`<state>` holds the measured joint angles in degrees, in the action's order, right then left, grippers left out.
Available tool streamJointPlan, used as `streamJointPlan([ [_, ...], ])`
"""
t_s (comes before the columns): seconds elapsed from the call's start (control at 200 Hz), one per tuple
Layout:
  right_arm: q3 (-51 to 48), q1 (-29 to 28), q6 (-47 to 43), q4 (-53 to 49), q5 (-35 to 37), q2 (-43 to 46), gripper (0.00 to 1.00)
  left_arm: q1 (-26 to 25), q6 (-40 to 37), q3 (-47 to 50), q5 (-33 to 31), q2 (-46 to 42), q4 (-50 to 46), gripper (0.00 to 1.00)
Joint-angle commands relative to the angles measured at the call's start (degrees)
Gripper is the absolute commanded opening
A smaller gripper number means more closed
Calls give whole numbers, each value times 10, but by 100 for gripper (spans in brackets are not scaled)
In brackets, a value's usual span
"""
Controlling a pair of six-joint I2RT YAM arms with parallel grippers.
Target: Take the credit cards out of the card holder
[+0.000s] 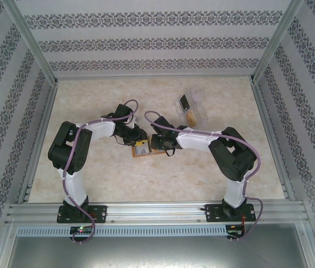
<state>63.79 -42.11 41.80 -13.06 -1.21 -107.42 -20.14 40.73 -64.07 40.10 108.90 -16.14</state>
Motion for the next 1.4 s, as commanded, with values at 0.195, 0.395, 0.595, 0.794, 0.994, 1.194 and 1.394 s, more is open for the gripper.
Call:
streamJointPlan([
  [0.195, -2, 12, 6, -15, -12, -17, 28, 5, -22, 3, 13, -23, 30, 28],
  [0.395, -3, 12, 8, -15, -12, -16, 27, 7, -52, -1, 3, -16, 13, 29],
  [0.595, -5, 13, 9, -15, -13, -15, 27, 11, -65, 3, 30, -1, 32, 28],
  [0.794, -4, 14, 11, -13, -15, -15, 26, 11, -59, 8, 51, 4, 61, 24],
  [0.994, -7, 14, 12, -16, -13, -12, 26, 10, -69, 0, 43, 15, 43, 24],
  [1.194, -5, 14, 14, -18, -11, -14, 26, 13, -78, 4, 6, -3, 25, 24],
  [1.394, -2, 15, 13, -22, -11, -19, 24, 13, -90, 0, -18, -7, -1, 24],
])
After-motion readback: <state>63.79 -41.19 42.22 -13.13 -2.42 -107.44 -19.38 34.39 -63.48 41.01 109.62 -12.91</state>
